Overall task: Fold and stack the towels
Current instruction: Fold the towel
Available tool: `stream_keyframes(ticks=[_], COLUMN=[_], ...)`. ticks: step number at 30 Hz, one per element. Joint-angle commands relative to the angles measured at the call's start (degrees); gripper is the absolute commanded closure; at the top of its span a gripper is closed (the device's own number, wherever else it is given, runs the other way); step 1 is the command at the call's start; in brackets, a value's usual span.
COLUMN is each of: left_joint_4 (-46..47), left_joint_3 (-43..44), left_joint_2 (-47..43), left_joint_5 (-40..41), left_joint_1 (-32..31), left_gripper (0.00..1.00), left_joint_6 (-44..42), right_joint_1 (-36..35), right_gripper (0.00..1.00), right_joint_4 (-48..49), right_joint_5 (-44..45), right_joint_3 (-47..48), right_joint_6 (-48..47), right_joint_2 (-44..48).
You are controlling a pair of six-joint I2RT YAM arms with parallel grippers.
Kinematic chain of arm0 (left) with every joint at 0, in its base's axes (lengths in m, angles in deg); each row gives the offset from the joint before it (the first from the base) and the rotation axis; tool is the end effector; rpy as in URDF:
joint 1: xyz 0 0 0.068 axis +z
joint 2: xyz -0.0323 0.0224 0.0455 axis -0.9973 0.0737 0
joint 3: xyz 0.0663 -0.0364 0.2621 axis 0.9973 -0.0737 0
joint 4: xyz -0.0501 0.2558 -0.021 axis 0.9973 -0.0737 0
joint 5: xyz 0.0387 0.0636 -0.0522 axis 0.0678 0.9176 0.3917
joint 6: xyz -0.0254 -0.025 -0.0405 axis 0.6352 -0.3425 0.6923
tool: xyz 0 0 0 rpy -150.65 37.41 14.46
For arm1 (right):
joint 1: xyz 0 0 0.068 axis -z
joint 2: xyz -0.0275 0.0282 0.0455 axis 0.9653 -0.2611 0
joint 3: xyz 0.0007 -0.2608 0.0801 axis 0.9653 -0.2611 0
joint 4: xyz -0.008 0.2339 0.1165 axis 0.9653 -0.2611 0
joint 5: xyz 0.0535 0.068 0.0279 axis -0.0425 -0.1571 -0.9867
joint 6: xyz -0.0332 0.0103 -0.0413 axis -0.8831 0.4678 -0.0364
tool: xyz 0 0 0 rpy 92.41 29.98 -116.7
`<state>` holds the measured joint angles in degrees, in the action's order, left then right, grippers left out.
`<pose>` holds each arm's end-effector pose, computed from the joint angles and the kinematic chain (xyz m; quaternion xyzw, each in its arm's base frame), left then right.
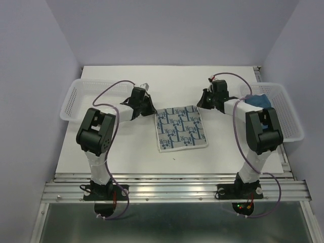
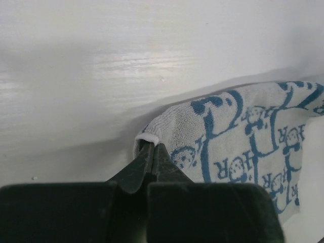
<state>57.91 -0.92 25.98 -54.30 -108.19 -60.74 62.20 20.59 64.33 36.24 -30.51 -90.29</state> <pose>0.3753 -0.1635 0.1666 0.0006 0.8864 -0.2875 0.3627 0.3952 0.0969 0.1780 0.0168 0.9117 0.2104 0.3524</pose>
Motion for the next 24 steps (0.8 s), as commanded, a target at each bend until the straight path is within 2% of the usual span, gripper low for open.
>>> stream_keyframes(ticks=[1,9,15,24], left_joint_4=[5.26,9.05,13.52,14.32], left_joint_3=[-4.04,-12.39,-25.20,-34.62], left_joint_2=[-7.97,-15.88,-27.03,-36.18], left_joint_5=[-3.33,-5.35,-2.98,0.00], left_joint_1=[-0.35,-3.07,-6.32,-12.04], left_gripper=[1.00,1.00,1.00,1.00], left_joint_6=[0.76,1.72,6.55,11.12], right_joint_1=[0.19,0.19,0.19,0.10], right_gripper=[0.99,0.99,0.99,0.99], right_joint_4=[4.55,4.72,3.58,-1.51], right_joint_5=[-2.39,-3.62,-2.12,-2.21], right_joint_3=[-4.10,-14.03,-24.58,-34.25], right_joint_6=[0.91,1.70,3.54,6.53], right_joint_2=[8.11,17.60,29.71,44.14])
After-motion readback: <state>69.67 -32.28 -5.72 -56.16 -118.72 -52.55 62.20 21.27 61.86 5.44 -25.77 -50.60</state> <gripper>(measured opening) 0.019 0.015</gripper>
